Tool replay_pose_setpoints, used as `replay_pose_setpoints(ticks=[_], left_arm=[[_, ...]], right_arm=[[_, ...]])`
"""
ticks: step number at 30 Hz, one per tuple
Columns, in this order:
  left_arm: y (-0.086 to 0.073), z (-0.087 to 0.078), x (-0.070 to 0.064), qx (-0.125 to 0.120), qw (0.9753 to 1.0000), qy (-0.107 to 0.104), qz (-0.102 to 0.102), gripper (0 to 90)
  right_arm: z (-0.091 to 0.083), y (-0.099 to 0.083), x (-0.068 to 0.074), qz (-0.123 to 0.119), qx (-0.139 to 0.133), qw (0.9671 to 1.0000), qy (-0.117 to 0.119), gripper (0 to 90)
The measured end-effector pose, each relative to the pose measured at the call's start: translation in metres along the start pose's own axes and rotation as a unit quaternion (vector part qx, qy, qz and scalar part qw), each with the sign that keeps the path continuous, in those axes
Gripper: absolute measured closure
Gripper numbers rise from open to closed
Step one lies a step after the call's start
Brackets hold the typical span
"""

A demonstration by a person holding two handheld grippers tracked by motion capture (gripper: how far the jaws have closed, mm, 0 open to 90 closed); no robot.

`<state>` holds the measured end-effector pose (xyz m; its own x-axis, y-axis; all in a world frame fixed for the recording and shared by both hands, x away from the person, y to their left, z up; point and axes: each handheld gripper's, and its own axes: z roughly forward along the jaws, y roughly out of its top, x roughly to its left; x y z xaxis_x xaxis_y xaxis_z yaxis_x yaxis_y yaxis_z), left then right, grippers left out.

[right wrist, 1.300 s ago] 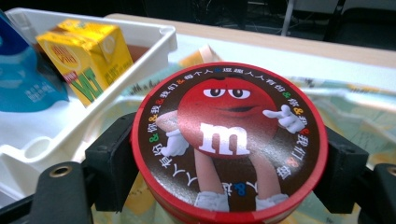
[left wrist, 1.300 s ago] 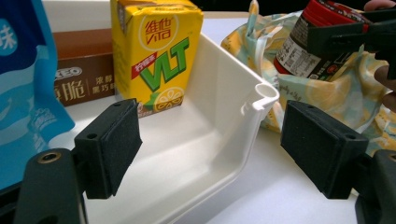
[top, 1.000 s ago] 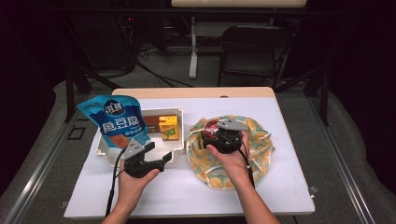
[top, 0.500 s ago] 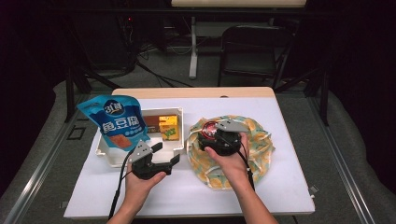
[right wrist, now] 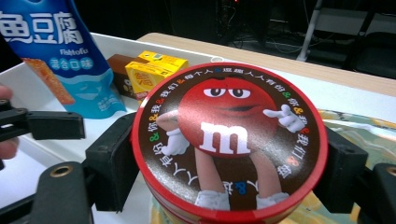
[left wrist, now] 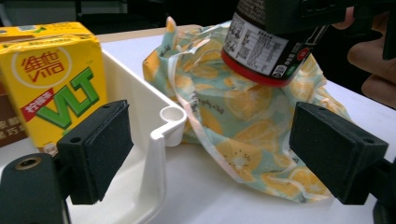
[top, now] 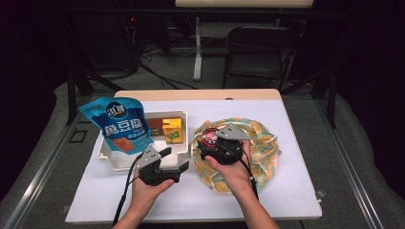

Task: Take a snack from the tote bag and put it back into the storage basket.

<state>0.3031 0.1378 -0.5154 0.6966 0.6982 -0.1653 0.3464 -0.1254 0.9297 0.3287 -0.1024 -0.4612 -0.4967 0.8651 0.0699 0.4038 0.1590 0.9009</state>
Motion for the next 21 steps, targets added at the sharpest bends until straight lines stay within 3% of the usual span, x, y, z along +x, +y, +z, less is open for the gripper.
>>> replay_pose_setpoints(ticks=[2,3,4,7,8,21], left_arm=[[0.001,0.001,-0.001,0.004,0.9999,-0.012,0.003,13.2],[0.000,0.002,-0.003,0.000,1.0000,-0.004,0.003,13.2],[0.001,0.002,-0.002,0.007,0.9999,-0.013,0.006,13.2],[0.002,0.004,-0.006,0.000,0.9999,-0.007,0.011,13.1],[0.003,0.005,-0.006,0.002,0.9998,-0.016,0.011,13.0],[0.000,0.017,-0.022,0.006,0.9989,-0.038,0.027,10.4]], right_arm=[[-0.001,-0.001,0.002,0.001,0.000,1.0000,0.004,21.0],[0.000,-0.002,0.004,0.000,-0.001,1.0000,0.003,21.1],[0.000,-0.002,0.004,-0.001,0.001,1.0000,0.004,21.0],[-0.001,-0.003,0.007,-0.001,0.003,1.0000,0.008,21.1],[-0.001,-0.004,0.008,0.001,0.001,1.0000,0.008,21.1],[-0.014,-0.004,0.019,-0.003,-0.004,0.9998,0.020,21.1]])
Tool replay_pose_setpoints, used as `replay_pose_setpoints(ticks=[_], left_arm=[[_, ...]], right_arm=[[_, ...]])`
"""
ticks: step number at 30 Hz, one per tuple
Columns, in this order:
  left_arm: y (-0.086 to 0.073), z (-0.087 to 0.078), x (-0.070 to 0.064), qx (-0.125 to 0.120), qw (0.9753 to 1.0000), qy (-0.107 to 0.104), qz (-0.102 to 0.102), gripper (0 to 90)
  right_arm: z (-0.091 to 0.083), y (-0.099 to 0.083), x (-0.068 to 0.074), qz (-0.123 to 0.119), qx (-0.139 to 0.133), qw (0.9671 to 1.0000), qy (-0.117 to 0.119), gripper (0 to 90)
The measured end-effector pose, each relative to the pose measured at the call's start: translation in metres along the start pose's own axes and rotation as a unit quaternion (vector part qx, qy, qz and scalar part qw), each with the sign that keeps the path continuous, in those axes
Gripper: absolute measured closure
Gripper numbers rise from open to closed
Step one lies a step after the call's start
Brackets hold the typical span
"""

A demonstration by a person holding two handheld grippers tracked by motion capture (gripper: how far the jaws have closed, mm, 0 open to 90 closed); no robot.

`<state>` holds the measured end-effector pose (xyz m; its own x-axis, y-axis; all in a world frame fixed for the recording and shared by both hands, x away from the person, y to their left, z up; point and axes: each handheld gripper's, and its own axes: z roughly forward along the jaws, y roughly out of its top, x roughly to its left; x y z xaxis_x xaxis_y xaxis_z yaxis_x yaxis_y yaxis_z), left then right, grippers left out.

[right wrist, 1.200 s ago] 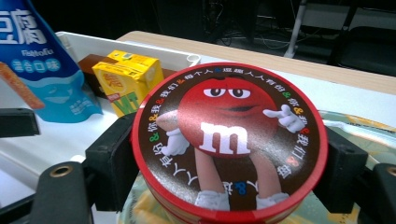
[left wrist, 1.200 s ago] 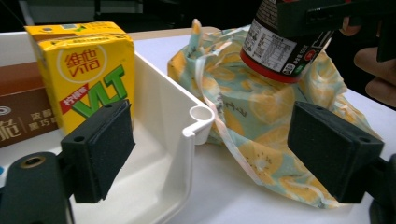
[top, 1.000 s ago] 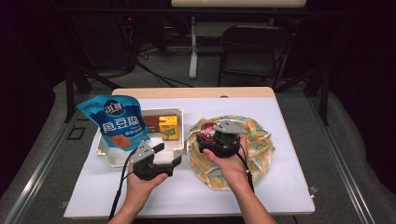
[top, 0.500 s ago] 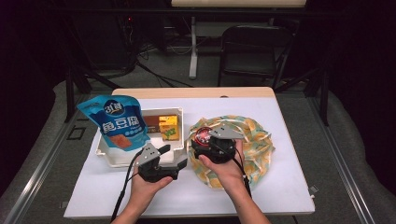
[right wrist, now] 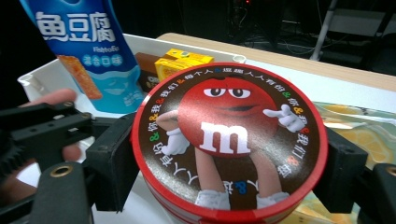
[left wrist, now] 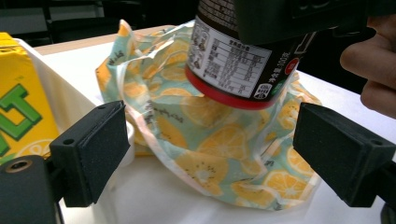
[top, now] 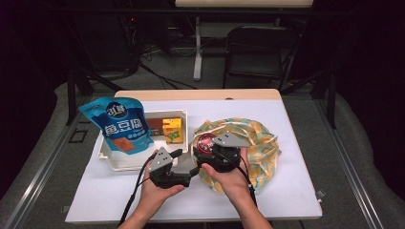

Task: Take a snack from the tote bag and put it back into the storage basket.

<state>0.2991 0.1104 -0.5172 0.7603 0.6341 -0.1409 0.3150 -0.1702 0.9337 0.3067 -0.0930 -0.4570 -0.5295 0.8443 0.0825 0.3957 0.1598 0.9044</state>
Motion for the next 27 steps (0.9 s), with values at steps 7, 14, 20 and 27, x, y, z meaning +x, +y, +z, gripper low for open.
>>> replay_pose_setpoints(ticks=[7,14,20,27], left_arm=[[-0.002,0.001,-0.006,-0.003,1.0000,0.004,0.004,12.2],[0.001,0.004,-0.008,-0.011,0.9998,-0.006,0.013,15.4],[-0.001,0.008,-0.010,-0.007,0.9996,-0.019,0.021,15.5],[-0.002,0.008,-0.010,-0.015,0.9993,-0.018,0.028,16.7]], right_arm=[[-0.002,0.001,0.013,-0.008,-0.001,0.9998,0.015,21.1],[-0.003,-0.002,0.019,-0.012,0.005,0.9996,0.025,21.1],[-0.004,-0.006,0.024,-0.012,0.011,0.9993,0.034,21.1],[-0.003,-0.008,0.028,-0.014,0.018,0.9988,0.044,21.1]])
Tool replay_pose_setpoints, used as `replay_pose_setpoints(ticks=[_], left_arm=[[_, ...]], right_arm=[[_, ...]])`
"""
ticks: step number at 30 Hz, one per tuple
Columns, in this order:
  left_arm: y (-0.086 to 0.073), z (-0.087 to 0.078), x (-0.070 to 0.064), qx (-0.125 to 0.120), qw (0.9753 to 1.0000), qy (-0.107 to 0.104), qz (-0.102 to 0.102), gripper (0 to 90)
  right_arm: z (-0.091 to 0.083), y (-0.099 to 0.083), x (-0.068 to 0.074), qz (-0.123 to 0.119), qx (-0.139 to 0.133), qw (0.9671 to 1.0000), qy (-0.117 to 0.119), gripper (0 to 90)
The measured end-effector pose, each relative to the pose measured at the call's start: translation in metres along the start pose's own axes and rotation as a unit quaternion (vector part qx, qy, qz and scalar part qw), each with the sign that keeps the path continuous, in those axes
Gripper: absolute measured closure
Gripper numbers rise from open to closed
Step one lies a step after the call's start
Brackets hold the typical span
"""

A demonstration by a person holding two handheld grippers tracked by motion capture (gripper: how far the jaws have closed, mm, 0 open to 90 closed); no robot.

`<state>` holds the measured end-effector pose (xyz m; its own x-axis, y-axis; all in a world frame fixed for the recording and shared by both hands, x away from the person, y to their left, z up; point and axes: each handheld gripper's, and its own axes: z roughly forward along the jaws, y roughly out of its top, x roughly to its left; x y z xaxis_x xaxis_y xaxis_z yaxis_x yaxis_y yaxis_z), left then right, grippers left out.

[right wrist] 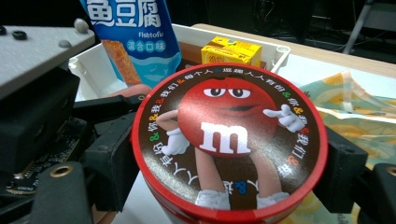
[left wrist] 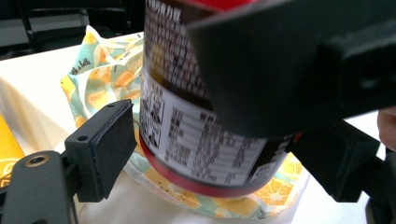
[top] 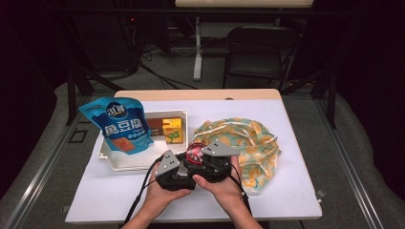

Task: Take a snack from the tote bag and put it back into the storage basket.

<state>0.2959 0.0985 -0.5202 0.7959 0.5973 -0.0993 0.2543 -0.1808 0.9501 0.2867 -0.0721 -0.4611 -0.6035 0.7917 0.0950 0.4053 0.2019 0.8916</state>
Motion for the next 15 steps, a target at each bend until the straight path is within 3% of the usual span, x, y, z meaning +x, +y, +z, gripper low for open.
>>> replay_pose_setpoints(ticks=[2,3,4,6,9,10,13,15], left_arm=[[0.0002,-0.0015,0.0000,-0.003,1.0000,-0.004,-0.001,16.9],[-0.0001,-0.0016,-0.0012,-0.006,1.0000,0.006,0.000,17.2],[-0.0001,-0.0023,-0.0003,-0.004,1.0000,-0.004,0.003,17.4],[-0.0005,-0.0029,-0.0001,-0.003,1.0000,-0.005,0.004,18.0],[-0.0014,-0.0035,0.0000,-0.008,1.0000,0.002,0.005,19.0],[-0.0016,-0.0038,0.0012,-0.007,0.9999,-0.010,0.003,19.5],[-0.0025,-0.0043,0.0035,-0.003,0.9999,-0.014,0.000,21.2],[-0.0032,-0.0048,0.0035,-0.002,1.0000,-0.004,0.001,22.0]], right_arm=[[0.0012,-0.0010,0.0005,0.000,0.001,1.0000,0.003,21.1],[0.0014,-0.0014,0.0008,0.000,0.004,1.0000,0.003,21.1],[0.0020,-0.0019,0.0016,0.002,0.004,1.0000,0.004,21.1],[0.0026,-0.0025,0.0025,-0.001,0.007,1.0000,0.005,21.1],[0.0045,-0.0033,0.0035,0.002,0.011,0.9999,0.009,21.1],[0.0055,-0.0036,0.0042,0.002,0.012,0.9999,0.010,21.0],[0.0071,-0.0036,0.0055,0.002,0.013,0.9998,0.015,21.0],[0.0089,-0.0040,0.0058,0.001,0.014,0.9998,0.016,21.0]])
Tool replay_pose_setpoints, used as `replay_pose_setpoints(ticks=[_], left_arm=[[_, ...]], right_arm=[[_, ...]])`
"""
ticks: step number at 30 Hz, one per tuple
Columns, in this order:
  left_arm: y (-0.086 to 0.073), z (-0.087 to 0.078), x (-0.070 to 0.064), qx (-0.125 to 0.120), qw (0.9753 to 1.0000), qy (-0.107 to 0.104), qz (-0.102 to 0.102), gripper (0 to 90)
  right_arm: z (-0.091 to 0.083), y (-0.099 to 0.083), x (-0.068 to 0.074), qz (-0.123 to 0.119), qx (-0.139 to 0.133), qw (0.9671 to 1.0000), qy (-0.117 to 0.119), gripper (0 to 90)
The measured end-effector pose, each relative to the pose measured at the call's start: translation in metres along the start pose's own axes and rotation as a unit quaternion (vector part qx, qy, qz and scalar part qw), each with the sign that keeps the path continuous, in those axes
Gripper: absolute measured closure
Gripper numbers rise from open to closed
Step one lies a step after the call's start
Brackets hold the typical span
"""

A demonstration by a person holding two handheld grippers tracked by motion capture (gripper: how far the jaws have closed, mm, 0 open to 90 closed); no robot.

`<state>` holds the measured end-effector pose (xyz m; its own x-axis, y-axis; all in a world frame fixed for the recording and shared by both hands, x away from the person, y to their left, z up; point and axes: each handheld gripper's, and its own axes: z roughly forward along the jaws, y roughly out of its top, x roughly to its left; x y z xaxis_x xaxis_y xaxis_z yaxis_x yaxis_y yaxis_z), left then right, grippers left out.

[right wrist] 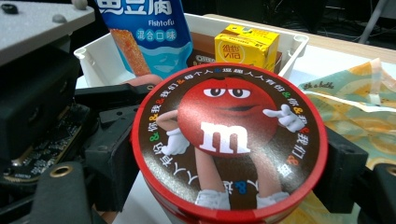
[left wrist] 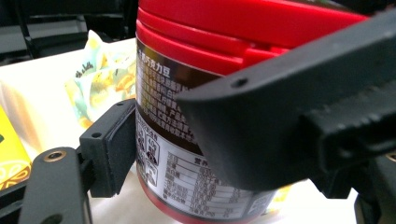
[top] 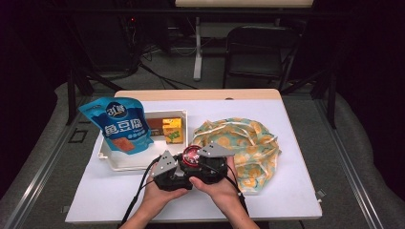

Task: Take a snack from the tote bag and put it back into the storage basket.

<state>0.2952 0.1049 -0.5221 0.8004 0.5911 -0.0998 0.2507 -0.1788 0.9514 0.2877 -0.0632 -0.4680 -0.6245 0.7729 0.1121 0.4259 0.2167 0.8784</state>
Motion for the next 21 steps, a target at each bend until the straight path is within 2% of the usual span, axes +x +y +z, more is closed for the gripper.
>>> replay_pose_setpoints(ticks=[3,4,7,8,13,15,18,20,21], left_arm=[[-0.0008,-0.0017,0.0000,0.004,0.9999,0.006,0.010,23.5],[-0.0007,-0.0025,0.0003,0.005,0.9999,0.001,0.014,23.9],[0.0008,-0.0043,-0.0013,0.010,0.9996,0.011,0.024,24.8],[0.0011,-0.0048,-0.0010,0.010,0.9996,0.005,0.026,24.9],[0.0013,-0.0048,-0.0025,-0.001,0.9999,0.006,0.015,24.0],[0.0013,-0.0045,-0.0015,0.001,0.9999,-0.004,0.010,22.4],[0.0000,-0.0024,-0.0010,0.011,0.9999,-0.008,0.008,17.0],[-0.0007,-0.0017,-0.0015,0.012,0.9999,-0.002,0.011,17.6],[-0.0005,-0.0026,-0.0004,0.012,0.9998,-0.013,0.012,18.8]], right_arm=[[0.0022,-0.0002,-0.0006,0.001,0.001,1.0000,0.008,20.9],[0.0024,-0.0001,-0.0009,-0.004,0.003,0.9999,0.010,20.8],[0.0024,0.0000,0.0002,-0.008,0.000,0.9999,0.015,20.6],[0.0019,0.0002,0.0004,-0.009,0.001,0.9998,0.016,20.6],[-0.0010,0.0014,0.0015,-0.013,-0.003,0.9998,0.013,20.8],[-0.0017,0.0020,0.0014,-0.011,-0.002,0.9999,0.013,20.8],[-0.0030,0.0028,0.0011,-0.002,-0.003,0.9996,0.027,20.9],[-0.0032,0.0035,0.0025,-0.005,-0.002,0.9996,0.028,20.8],[-0.0032,0.0037,0.0026,-0.004,-0.002,0.9995,0.030,20.9]])
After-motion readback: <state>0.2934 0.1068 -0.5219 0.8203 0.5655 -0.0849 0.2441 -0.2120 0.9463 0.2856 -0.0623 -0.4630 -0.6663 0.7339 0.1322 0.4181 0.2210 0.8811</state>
